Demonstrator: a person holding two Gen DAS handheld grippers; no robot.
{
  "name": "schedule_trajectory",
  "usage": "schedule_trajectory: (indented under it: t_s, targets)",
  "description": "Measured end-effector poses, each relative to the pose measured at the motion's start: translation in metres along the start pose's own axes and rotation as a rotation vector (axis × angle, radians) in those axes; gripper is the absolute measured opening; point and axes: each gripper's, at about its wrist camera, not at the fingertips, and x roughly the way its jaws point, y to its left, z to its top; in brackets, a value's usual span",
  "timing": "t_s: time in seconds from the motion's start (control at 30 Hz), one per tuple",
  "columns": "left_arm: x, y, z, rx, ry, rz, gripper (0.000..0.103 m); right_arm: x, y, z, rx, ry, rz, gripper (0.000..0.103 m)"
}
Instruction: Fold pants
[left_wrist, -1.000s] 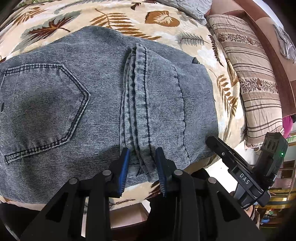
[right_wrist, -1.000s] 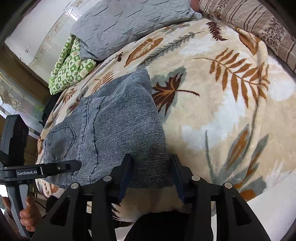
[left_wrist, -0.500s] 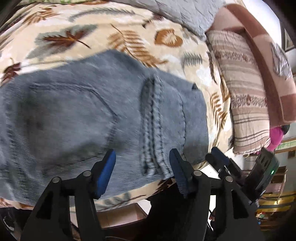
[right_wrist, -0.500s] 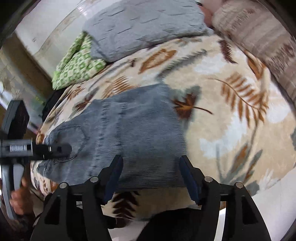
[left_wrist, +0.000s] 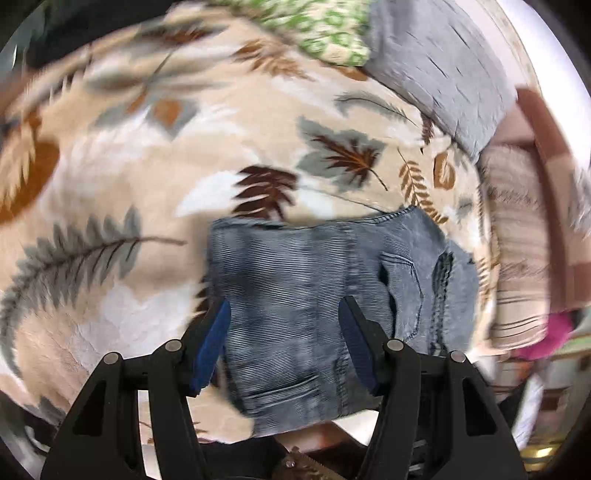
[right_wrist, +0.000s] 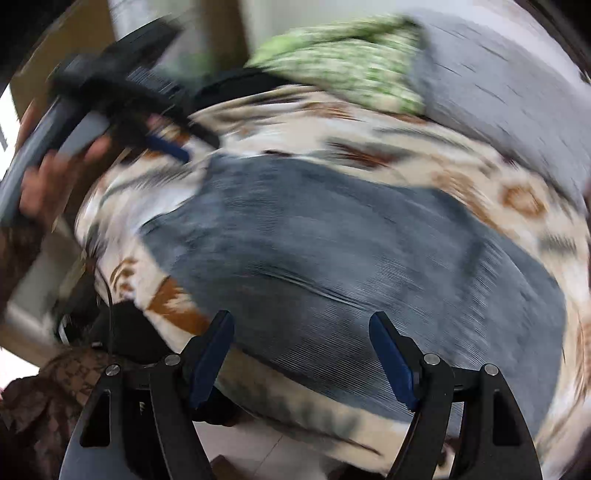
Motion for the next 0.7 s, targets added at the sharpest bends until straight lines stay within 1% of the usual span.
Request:
schedule_trajectory:
  t_s: [0.03, 0.13, 0.2, 0.3, 0.33, 0.43, 0.5, 0.53, 0.57, 0.63, 0.7]
  targets:
    - [0.003, 0.019, 0.003, -0.037, 0.024, -0.048, 0.060, 0.008, 0.019, 0.004, -0.049, -0.001, 0.003, 0.077]
    - [0.012, 0.045, 0.007, -0.090, 0.055, -0.126, 0.060, 0.025, 0.056, 0.010, -0.147, -0.001, 0.003, 0.077]
    - [0.019, 0.049, 0.010, -0.084, 0.077, -0.160, 0.060, 0.036, 0.078, 0.012, -0.205, 0.000, -0.024, 0.077]
    - [0.029, 0.050, 0.020, -0.068, 0.097, -0.170, 0.061, 0.054, 0.099, 0.012, -0.276, 0.008, -0.085, 0.077]
    - [0.034, 0.048, 0.025, -0.065, 0.103, -0.167, 0.063, 0.061, 0.105, 0.011, -0.297, 0.015, -0.116, 0.077]
    - [0.044, 0.050, 0.039, -0.061, 0.109, -0.164, 0.065, 0.071, 0.114, 0.010, -0.344, 0.017, -0.178, 0.077]
    - [0.052, 0.051, 0.048, -0.051, 0.122, -0.154, 0.071, 0.078, 0.120, 0.009, -0.381, 0.018, -0.218, 0.077]
    - [0.055, 0.050, 0.050, -0.043, 0.128, -0.160, 0.076, 0.082, 0.123, 0.009, -0.401, 0.014, -0.249, 0.077]
    - [0.057, 0.047, 0.052, -0.028, 0.129, -0.169, 0.083, 0.084, 0.125, 0.009, -0.412, 0.009, -0.270, 0.077]
    - [0.059, 0.037, 0.054, 0.023, 0.134, -0.190, 0.085, 0.086, 0.126, 0.011, -0.411, -0.007, -0.281, 0.077]
    - [0.065, 0.026, 0.052, 0.080, 0.167, -0.215, 0.085, 0.089, 0.125, 0.016, -0.402, -0.010, -0.278, 0.074]
